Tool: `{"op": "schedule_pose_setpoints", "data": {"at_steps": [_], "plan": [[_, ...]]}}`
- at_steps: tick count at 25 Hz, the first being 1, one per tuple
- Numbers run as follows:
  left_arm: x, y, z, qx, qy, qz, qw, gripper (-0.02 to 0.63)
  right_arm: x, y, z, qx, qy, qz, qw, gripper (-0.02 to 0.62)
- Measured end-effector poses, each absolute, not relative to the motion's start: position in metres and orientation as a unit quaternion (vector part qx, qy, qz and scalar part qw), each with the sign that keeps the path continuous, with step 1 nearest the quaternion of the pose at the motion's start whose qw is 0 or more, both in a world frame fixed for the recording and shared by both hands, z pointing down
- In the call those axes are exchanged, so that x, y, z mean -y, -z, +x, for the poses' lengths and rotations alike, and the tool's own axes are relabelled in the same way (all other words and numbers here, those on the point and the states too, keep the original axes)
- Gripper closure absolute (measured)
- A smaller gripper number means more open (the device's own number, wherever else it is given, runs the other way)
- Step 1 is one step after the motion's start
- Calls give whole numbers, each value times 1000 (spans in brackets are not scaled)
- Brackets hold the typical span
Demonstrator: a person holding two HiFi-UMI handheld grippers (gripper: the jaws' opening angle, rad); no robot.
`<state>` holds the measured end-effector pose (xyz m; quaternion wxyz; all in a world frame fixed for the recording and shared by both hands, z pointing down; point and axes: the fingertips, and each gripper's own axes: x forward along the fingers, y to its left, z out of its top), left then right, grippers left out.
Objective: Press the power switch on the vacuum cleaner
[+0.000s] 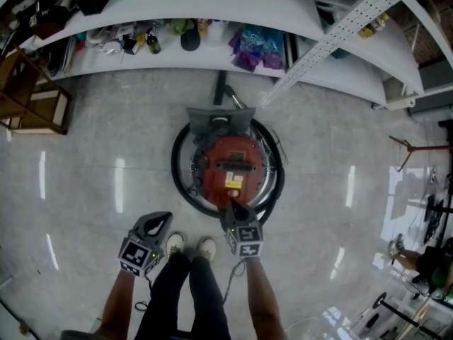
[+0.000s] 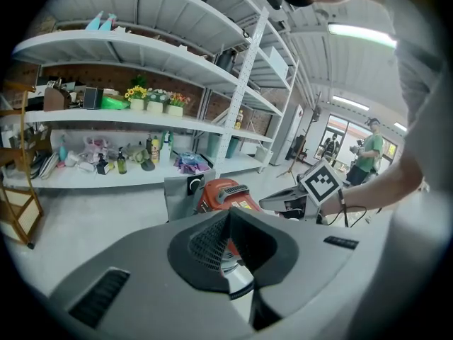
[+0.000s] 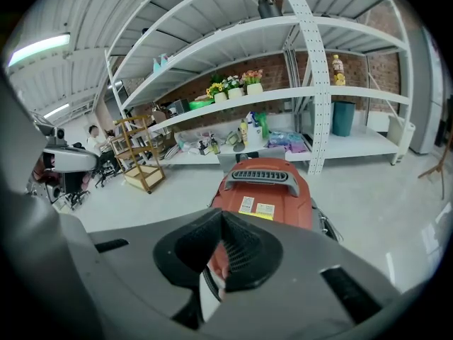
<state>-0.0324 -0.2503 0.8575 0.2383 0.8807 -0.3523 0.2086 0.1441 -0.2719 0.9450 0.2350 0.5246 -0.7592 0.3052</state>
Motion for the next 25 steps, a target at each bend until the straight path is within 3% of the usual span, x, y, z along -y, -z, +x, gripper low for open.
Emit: {"op": "schedule_pose_setpoints", "data": {"at_steps": [25], "plan": [[244,-865,-20,333,-205,885,251,600,282,-1004,146,745,-326,516,271,583]]}}
